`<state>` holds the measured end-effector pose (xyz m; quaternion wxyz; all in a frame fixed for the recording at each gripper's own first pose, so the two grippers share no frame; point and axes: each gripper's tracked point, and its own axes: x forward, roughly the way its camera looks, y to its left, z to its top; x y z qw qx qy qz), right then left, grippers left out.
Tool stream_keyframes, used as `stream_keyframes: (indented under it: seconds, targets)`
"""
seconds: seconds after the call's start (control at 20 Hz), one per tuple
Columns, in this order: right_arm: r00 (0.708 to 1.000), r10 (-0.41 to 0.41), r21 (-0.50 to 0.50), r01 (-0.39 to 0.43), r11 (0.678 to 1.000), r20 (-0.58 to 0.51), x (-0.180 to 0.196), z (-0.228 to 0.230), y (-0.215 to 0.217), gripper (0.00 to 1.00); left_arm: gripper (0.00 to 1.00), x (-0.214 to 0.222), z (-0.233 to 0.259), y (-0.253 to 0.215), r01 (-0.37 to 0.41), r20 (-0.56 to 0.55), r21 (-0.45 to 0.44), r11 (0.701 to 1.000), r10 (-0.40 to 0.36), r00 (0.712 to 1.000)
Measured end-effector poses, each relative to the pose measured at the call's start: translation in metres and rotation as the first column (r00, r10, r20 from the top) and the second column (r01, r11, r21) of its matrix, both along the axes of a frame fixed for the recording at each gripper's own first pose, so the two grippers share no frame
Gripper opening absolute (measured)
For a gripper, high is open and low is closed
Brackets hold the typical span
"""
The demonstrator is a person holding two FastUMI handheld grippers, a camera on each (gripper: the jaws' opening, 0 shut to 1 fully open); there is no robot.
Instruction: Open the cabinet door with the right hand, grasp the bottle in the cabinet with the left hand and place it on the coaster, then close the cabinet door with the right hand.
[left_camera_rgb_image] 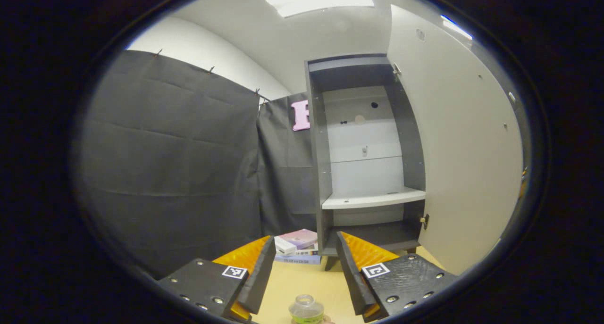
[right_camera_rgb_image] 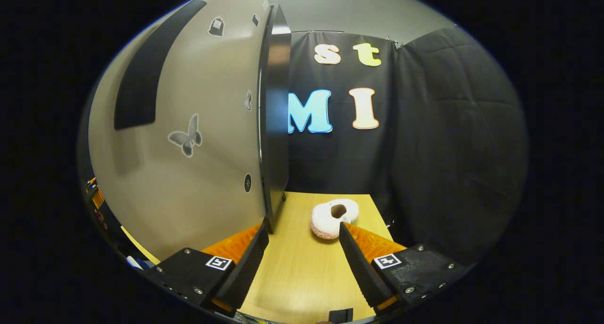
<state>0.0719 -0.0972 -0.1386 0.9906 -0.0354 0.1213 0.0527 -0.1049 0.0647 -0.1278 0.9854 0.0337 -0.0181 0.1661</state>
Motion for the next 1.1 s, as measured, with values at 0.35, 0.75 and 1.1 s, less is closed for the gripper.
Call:
stream_keyframes:
  seconds: [0.35, 0.75, 1.1]
  targets:
    - [0.993, 0.002, 0.095, -0.013, 0.995, 0.116, -0.016, 0.065, -0.020, 0.92, 0.73, 0.003, 0.040, -0.053, 0.109, -0.103, -0.084, 0.990, -0.117, 0.988]
    - [0.986, 0.035, 0.255, -0.077, 0.964, 0.165, -0.036, 0.142, 0.009, 0.91, 0.68, -0.001, 0.104, -0.090, 0.180, -0.099, -0.065, 0.982, -0.186, 0.978]
    - [0.958, 0.091, 0.038, -0.105, 0.994, 0.273, -0.067, 0.182, 0.043, 0.90, 0.77, 0.024, 0.121, -0.090, 0.264, -0.108, -0.065, 0.962, -0.270, 0.957]
